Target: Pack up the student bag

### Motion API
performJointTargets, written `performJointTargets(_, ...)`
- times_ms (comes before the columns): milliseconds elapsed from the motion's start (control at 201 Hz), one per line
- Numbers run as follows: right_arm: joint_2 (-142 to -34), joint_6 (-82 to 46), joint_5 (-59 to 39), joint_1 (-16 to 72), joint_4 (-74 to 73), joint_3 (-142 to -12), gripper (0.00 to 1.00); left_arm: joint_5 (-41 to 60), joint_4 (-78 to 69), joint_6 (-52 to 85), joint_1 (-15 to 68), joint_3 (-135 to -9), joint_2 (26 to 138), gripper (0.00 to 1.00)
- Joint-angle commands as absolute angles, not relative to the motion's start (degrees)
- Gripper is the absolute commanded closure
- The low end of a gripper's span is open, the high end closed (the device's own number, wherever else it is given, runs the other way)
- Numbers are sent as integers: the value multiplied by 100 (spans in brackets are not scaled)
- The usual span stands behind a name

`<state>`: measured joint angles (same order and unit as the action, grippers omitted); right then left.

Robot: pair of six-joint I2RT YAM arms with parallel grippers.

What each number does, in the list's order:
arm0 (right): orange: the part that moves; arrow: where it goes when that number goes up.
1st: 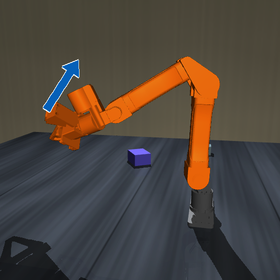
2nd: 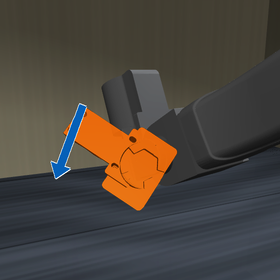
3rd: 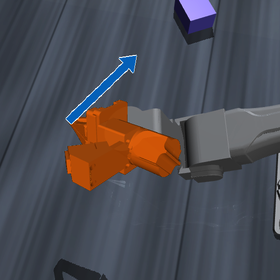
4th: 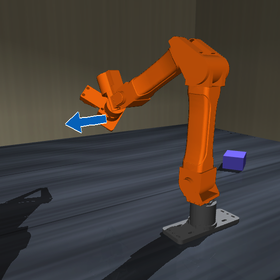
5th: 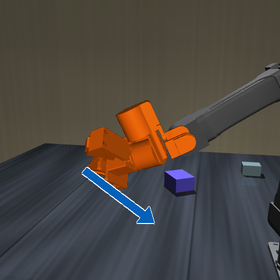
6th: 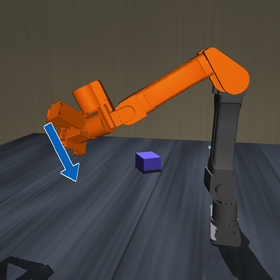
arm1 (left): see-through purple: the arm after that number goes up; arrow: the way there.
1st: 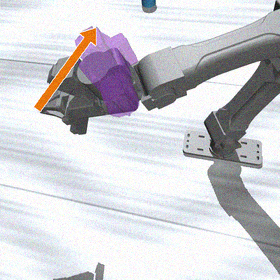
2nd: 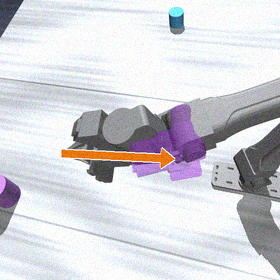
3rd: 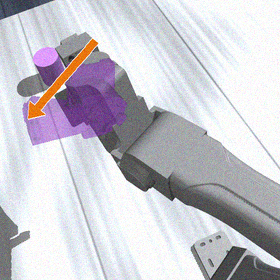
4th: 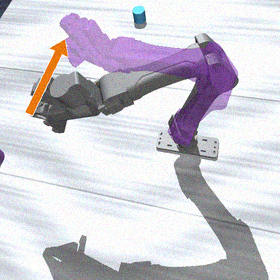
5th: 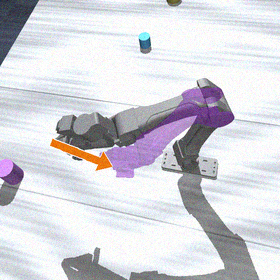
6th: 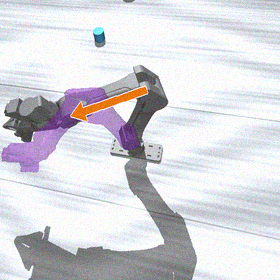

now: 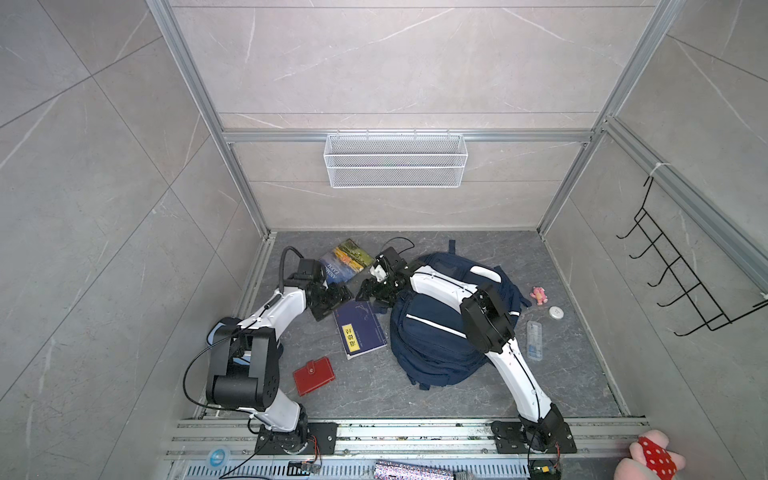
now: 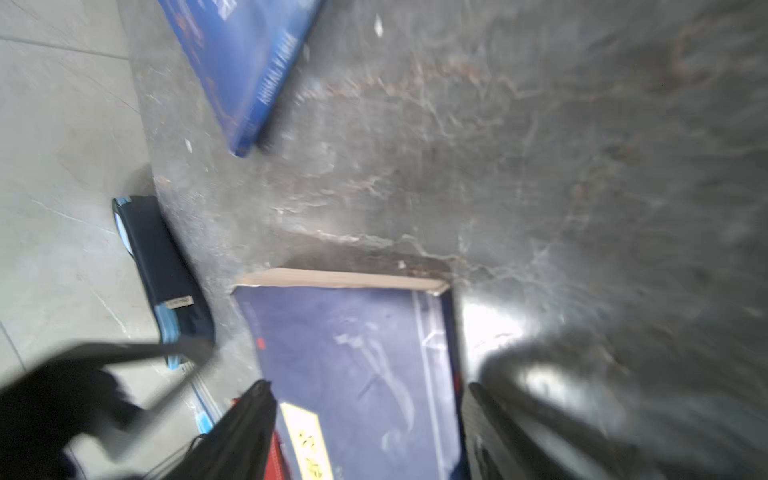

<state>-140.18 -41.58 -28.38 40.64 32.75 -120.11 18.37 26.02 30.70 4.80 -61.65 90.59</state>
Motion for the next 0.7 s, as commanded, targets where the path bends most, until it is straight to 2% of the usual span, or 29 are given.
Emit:
performJointTargets(0, -13980, -4219, -2417, 4069, 3831, -12818, 22, 1809, 2900, 2504, -26, -6723, 9301, 9)
performJointTargets(149, -14213, -4829, -2260, 4041, 3711, -13253, 22, 2713, 2872, 2410, -376, -7891, 10309, 10)
performJointTargets(324, -14925, -5300, -2115, 4060, 3734, -14361, 22, 2838, 2848, 2463, -476, -9222, 11396, 12)
performJointTargets(418, -15282, -5403, -1939, 4095, 3825, -15020, 22, 3294, 2452, 2718, -654, -9735, 11903, 12)
performJointTargets(548, -15515, -5540, -1748, 4148, 3564, -15170, 22, 3568, 2660, 2689, -744, -10753, 12724, 13)
performJointTargets(697, -15709, -5635, -1555, 4148, 3375, -15214, 21, 3858, 1778, 3166, -841, -10801, 13024, 13)
